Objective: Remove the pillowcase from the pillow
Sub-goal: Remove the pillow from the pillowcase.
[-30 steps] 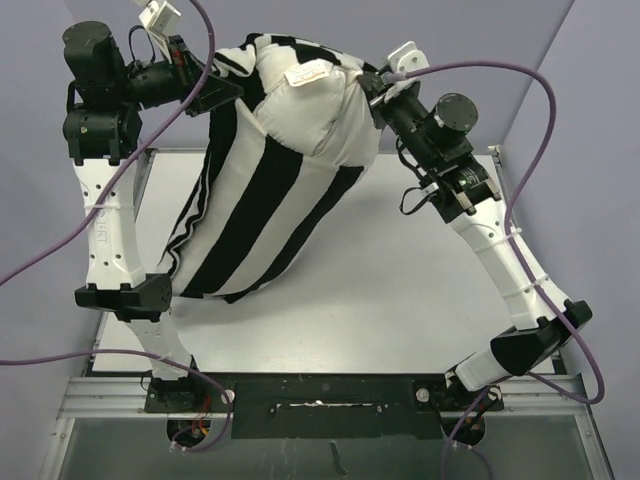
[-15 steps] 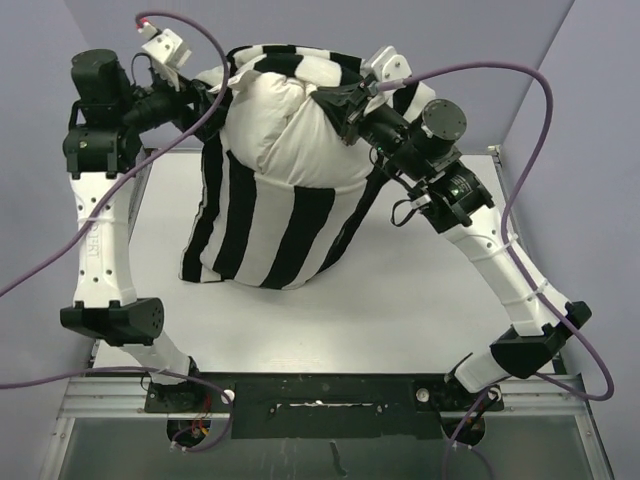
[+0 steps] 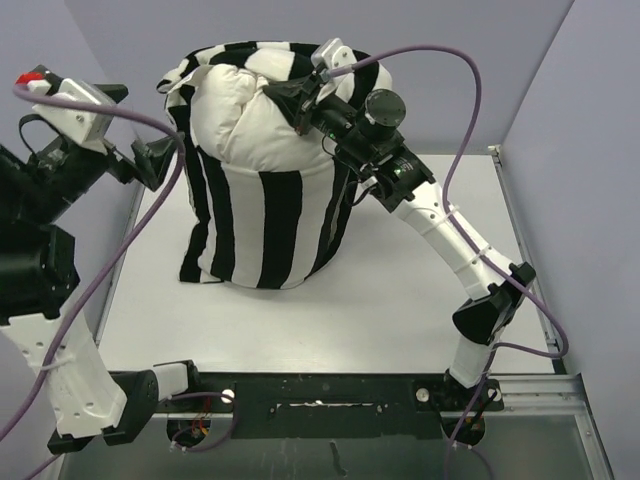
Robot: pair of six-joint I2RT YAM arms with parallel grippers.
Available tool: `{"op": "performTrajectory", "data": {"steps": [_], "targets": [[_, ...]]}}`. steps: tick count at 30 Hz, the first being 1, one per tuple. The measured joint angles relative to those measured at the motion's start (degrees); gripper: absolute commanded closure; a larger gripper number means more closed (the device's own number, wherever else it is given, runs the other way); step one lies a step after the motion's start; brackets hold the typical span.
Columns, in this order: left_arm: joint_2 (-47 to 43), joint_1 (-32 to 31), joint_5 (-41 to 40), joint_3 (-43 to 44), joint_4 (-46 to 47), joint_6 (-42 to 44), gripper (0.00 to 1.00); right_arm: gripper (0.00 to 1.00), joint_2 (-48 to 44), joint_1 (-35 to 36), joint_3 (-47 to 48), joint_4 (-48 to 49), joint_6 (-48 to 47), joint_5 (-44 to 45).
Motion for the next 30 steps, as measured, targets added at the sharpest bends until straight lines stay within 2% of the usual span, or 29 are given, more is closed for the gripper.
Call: {"op": "performTrajectory", "data": {"steps": [7,11,16,20,26,30], "targets": [[0.81,0.0,9.86,5.03,4.31,-5.25,0.08,1.0,1.14,1.01,0.39,1.01,2.32,-4.09],[7.19,-1.53,12.2,8.33,3.06,-3.52,0.09,1.0,1.14,1.68,0.39,0.7,2.62,-6.82],[13.79,-9.25,8.41,8.5,-2.27,4.28,0.09,1.0,1.14,3.43,0.39,-0.2,2.62,-9.73],[15.1,-15.69,2.34,7.85,-7.34,12.83,0.1,1.0,1.14,5.29,0.39,-1.38,2.4,-11.39],[11.1,-17.94,-2.69,3.91,-7.32,20.46,0.11,1.0,1.11,6.69,0.2,-2.36,1.77,-12.83],[9.99,-18.16,-3.39,3.21,-8.33,24.76,0.15,1.0,-0.09,6.95,-1.66,-2.45,0.9,-13.2]]}}
